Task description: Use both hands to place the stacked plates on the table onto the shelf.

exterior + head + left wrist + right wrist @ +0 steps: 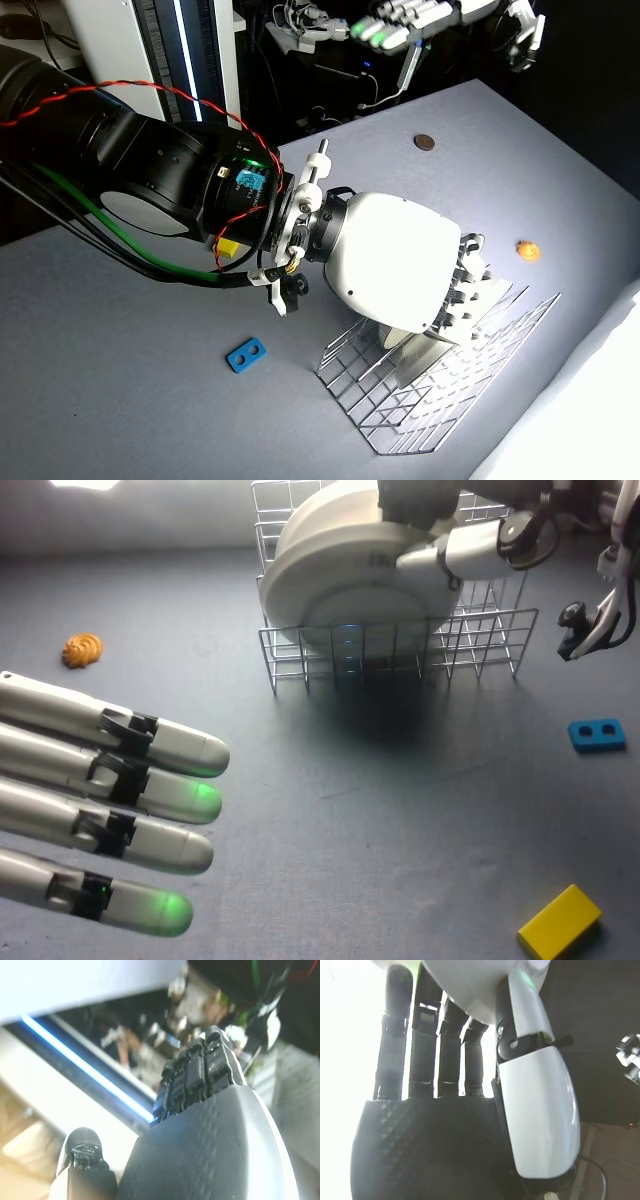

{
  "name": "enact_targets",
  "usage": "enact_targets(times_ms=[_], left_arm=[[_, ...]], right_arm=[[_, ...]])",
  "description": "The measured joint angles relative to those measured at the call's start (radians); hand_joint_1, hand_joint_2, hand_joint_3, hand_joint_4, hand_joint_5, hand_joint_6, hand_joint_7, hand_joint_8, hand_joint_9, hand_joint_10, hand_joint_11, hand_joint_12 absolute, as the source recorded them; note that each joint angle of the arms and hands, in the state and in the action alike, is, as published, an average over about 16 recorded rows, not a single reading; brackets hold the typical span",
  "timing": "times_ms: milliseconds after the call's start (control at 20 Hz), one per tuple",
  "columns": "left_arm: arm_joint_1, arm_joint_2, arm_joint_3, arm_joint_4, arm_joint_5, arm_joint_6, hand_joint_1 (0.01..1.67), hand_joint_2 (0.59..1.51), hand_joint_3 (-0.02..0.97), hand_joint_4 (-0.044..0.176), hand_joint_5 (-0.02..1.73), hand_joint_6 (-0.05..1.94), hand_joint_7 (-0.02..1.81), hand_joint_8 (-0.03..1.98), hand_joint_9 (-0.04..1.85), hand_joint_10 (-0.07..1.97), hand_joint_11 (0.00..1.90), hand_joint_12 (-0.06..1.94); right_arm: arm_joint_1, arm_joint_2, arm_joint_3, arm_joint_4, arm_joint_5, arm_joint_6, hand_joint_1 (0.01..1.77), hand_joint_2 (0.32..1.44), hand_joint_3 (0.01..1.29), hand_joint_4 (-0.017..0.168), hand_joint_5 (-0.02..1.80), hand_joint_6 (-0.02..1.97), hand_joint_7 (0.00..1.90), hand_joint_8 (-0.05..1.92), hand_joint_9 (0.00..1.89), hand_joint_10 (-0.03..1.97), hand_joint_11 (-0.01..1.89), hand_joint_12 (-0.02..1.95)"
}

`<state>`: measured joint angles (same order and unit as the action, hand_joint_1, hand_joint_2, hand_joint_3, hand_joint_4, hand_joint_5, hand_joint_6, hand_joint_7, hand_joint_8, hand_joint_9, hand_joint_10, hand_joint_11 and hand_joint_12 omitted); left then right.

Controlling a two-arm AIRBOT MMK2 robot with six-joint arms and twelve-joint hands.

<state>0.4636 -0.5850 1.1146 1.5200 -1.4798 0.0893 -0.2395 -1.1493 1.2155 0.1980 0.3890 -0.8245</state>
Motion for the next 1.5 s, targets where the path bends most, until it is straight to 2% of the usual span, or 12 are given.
enact_targets(times_ms=[250, 450, 600, 850, 1000, 1100, 1200, 1500], left_arm=[[0.021, 0.001, 0.0, -0.008, -0.032, 0.014, 0.02, 1.084, 0.011, 0.002, 0.02, 0.01, 0.02, -0.01, 0.02, 0.01, 0.01, 0.0], [0.034, 0.003, -0.006, -0.014, -0.034, 0.026, 0.02, 1.084, 0.012, 0.002, 0.02, 0.01, 0.02, -0.01, 0.02, 0.01, 0.01, 0.0], [0.039, 0.005, -0.01, -0.017, -0.033, 0.034, 0.02, 1.084, 0.012, 0.002, 0.02, 0.01, 0.02, -0.01, 0.02, 0.01, 0.01, 0.0], [0.035, 0.005, -0.012, -0.018, -0.03, 0.035, 0.02, 1.085, 0.012, 0.002, 0.02, 0.01, 0.02, -0.01, 0.02, 0.01, 0.02, 0.0], [0.03, 0.005, -0.012, -0.018, -0.027, 0.031, 0.02, 1.095, 0.011, 0.001, 0.08, 0.02, 0.1, 0.01, 0.09, 0.03, 0.03, 0.13], [0.026, 0.004, -0.014, -0.017, -0.026, 0.029, 0.02, 1.105, 0.011, 0.003, 0.18, 0.13, 0.22, 0.12, 0.2, 0.15, 0.1, 0.36], [0.023, 0.004, -0.016, -0.017, -0.023, 0.026, 0.02, 1.115, 0.011, 0.019, 0.34, 0.35, 0.41, 0.35, 0.37, 0.38, 0.24, 0.59], [0.013, 0.004, -0.022, -0.018, -0.014, 0.02, 0.2, 1.204, 0.012, 0.081, 0.94, 1.06, 1.06, 1.07, 1.05, 1.09, 0.92, 1.32]], right_arm=[[0.006, 0.006, -0.005, -0.001, 0.002, 0.006, 1.02, 1.14, 0.01, -0.004, 0.71, 0.48, 0.85, 0.3, 0.78, 0.37, 0.37, 1.32], [0.021, 0.017, -0.018, -0.004, 0.008, 0.011, 0.98, 1.14, 0.01, -0.002, 0.73, 0.21, 0.88, 0.06, 0.77, 0.3, 0.32, 1.34], [0.036, 0.032, -0.037, -0.017, 0.013, 0.013, 0.99, 1.13, 0.01, -0.001, 0.77, 0.11, 0.89, 0.03, 0.78, 0.26, 0.3, 1.35], [0.067, 0.077, -0.101, -0.068, 0.025, 0.017, 0.99, 1.1, 0.01, -0.001, 0.81, 0.1, 0.91, 0.03, 0.79, 0.25, 0.3, 1.33], [0.081, 0.115, -0.161, -0.115, 0.034, 0.014, 0.89, 1.11, 0.01, -0.001, 0.86, 0.1, 0.95, 0.04, 0.83, 0.28, 0.37, 1.33], [0.084, 0.143, -0.209, -0.152, 0.039, 0.01, 0.79, 1.11, 0.01, -0.001, 0.9, 0.21, 1.0, 0.16, 0.88, 0.42, 0.46, 1.4], [0.08, 0.174, -0.261, -0.192, 0.043, 0.006, 0.68, 1.11, 0.01, 0.005, 0.96, 0.43, 1.06, 0.38, 0.96, 0.62, 0.6, 1.47], [0.047, 0.26, -0.423, -0.303, 0.049, -0.01, 0.45, 1.19, 0.01, 0.061, 1.19, 1.11, 1.27, 1.09, 1.24, 1.25, 1.11, 1.68]])
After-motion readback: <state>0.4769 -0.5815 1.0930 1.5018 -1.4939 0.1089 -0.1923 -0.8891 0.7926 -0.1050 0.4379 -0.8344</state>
